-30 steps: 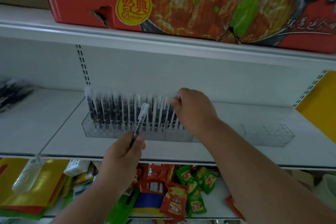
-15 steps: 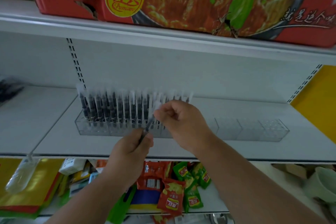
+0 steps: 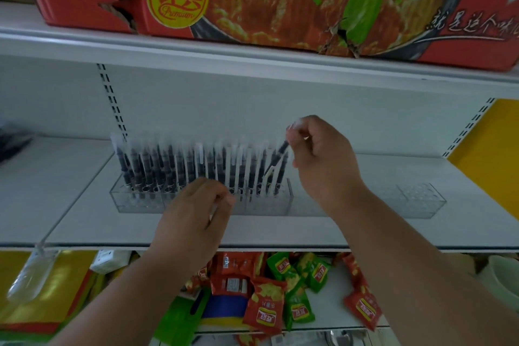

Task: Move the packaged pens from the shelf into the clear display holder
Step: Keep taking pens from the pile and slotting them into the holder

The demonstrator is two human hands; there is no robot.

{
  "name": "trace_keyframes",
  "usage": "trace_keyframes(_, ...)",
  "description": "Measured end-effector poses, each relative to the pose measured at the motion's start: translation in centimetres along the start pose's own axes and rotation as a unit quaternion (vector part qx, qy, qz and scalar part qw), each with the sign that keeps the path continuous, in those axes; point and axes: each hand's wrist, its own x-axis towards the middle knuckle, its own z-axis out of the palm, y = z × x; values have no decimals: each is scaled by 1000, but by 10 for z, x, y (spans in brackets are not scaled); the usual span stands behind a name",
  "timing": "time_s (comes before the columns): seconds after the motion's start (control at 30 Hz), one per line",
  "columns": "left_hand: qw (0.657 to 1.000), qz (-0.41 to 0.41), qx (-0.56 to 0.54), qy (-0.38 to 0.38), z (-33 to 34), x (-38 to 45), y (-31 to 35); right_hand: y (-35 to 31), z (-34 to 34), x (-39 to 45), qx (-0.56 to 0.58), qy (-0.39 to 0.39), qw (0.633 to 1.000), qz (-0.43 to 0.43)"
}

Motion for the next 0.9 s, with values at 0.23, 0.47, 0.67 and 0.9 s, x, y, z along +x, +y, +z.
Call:
trace_keyframes(0.23,986,34,158,-33,14,-6,-18,-4,9,4,-53,-62,995,-55)
trace_keyframes(0.47,985,30,161,-48,10,-7,-18,7,26,-2,-125,-126,983,-46)
trace_keyframes(0.67,986,13,157,-56,9,-6,-16,7,34,2,-178,-133,975,-19)
trace_keyframes(0.9,986,5,151,-67,5,-6,-12,5,41,-4,-180,-133,975,16)
